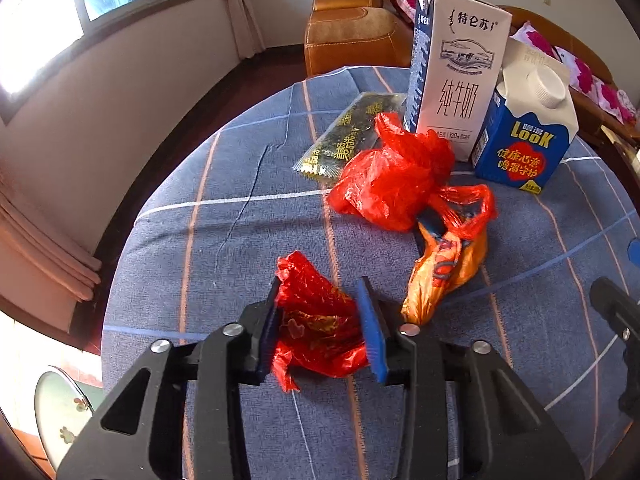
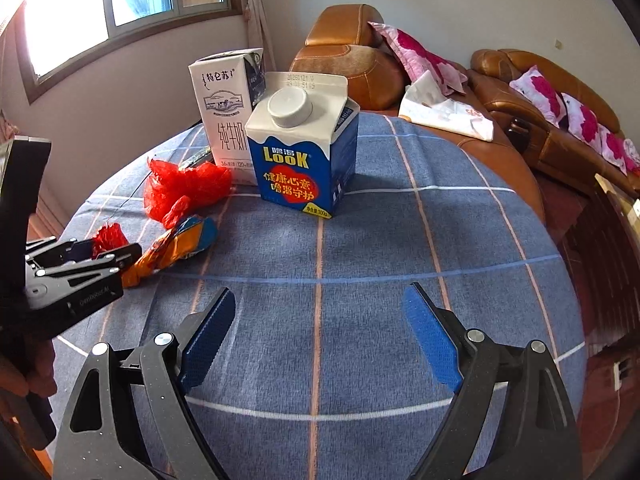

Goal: Collect trash
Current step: 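Grasp the red bag with the left tool while the right tool grasps the other red bag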

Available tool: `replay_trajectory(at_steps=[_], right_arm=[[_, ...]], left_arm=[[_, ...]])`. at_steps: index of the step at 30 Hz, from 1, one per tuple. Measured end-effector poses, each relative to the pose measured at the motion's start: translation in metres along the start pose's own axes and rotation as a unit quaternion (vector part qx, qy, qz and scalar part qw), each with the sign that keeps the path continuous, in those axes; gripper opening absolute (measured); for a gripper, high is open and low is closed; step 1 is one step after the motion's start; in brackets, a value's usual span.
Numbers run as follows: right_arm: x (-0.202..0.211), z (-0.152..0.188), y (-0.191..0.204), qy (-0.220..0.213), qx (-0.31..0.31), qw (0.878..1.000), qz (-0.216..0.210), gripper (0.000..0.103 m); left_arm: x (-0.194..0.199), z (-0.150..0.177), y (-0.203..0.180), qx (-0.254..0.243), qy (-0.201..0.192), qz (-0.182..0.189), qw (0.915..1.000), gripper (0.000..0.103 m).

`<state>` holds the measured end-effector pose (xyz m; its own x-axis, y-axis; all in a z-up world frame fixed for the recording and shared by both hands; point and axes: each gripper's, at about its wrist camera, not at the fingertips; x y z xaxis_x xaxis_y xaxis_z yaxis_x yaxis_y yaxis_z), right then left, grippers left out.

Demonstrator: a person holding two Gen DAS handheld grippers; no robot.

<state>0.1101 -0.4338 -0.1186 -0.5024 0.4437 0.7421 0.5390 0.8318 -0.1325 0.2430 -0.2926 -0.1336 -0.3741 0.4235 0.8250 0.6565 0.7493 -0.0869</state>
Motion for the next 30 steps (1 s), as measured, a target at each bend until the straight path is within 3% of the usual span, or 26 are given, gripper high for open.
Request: replay_trajectory(at_steps=[2, 7, 13, 15, 19, 22, 24, 26, 27, 29, 30], right_arm=[[-0.002, -0.003, 0.003, 0.0, 0.001, 1.0, 0.0, 0.085], [0.001, -0.012, 0.014, -0.01, -0.001, 1.0, -0.008, 0.085], [-0.003, -0.037, 0.04, -0.021, -0.003, 0.999, -0.04, 0.085], [-0.008, -0.049, 0.059, -0.021, -0.003, 0.998, -0.061, 0.085], [-0.02, -0.068, 0.089, -0.034, 0.021, 0.996, -0.076, 0.085], [-0.04, -0.077, 0.107, -0.015, 0.038, 0.996, -0.085, 0.084], [-0.057, -0.077, 0.118, 0.014, 0.056, 0.994, -0.097, 0.078], [-0.071, -0.071, 0.126, 0.044, 0.065, 0.991, -0.106, 0.061], [-0.073, -0.07, 0.126, 0.047, 0.063, 0.991, -0.107, 0.059], [-0.071, -0.067, 0.125, 0.037, 0.065, 0.992, -0.105, 0.042], [-0.069, -0.065, 0.124, 0.036, 0.067, 0.991, -0.109, 0.039]], left_arm=[[0.004, 0.001, 0.001, -0.003, -0.005, 0.007, 1.0, 0.026], [0.035, 0.011, 0.015, -0.003, -0.025, 0.002, 0.9997, 0.025], [0.079, 0.026, 0.041, 0.013, -0.05, -0.03, 0.9982, 0.025], [0.086, 0.029, 0.047, 0.013, -0.054, -0.039, 0.9977, 0.025], [0.092, 0.032, 0.059, 0.006, -0.054, -0.091, 0.9944, 0.025], [0.093, 0.033, 0.069, 0.019, -0.053, -0.093, 0.9941, 0.025], [0.094, 0.034, 0.073, 0.021, -0.054, -0.096, 0.9937, 0.025], [0.095, 0.035, 0.076, 0.024, -0.055, -0.094, 0.9938, 0.025], [0.096, 0.036, 0.078, 0.026, -0.056, -0.093, 0.9937, 0.025], [0.098, 0.038, 0.078, 0.027, -0.059, -0.092, 0.9937, 0.025], [0.1, 0.039, 0.078, 0.028, -0.06, -0.092, 0.9936, 0.025]])
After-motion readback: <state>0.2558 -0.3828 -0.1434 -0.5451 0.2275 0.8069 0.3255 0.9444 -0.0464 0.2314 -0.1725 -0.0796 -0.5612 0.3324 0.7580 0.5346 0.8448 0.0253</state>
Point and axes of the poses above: each gripper's, at about its wrist camera, not at the fingertips, and x roughly against the way its jaws point, y to its left, z to its underside, and after that the axes turned 13 degrees about z, right-handed
